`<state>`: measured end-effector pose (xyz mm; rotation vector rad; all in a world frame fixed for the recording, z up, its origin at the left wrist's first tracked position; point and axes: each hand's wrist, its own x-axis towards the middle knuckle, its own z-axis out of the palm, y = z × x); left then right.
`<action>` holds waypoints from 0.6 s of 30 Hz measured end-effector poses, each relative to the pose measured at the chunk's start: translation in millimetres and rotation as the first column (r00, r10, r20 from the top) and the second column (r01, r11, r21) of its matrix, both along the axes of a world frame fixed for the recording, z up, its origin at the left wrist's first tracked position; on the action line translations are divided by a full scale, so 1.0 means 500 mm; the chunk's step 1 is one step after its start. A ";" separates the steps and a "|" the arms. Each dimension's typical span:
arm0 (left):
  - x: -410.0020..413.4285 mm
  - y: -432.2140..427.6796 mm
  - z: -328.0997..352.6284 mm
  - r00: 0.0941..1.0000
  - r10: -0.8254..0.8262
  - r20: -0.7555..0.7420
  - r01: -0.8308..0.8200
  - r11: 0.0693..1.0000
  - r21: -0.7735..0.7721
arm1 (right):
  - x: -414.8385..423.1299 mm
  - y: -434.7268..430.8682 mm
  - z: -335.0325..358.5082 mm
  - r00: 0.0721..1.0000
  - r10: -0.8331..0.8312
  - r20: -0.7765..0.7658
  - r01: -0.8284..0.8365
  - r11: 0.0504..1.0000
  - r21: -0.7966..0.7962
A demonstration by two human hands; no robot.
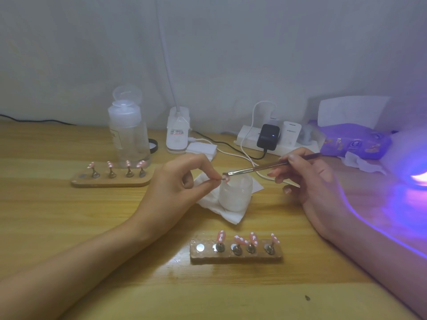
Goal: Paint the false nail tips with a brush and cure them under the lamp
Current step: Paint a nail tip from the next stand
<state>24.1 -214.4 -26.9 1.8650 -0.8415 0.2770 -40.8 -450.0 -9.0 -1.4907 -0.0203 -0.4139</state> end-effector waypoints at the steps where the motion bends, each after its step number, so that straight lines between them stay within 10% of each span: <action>1: 0.000 0.000 0.000 1.000 0.001 -0.001 -0.001 1.000 0.002 | 0.001 -0.002 -0.001 1.000 -0.030 -0.009 0.030 0.999 0.011; 18: -0.007 -0.004 0.007 1.000 0.010 -0.011 -0.010 1.000 0.004 | 0.002 -0.003 -0.003 0.999 -0.052 -0.008 0.052 0.998 0.018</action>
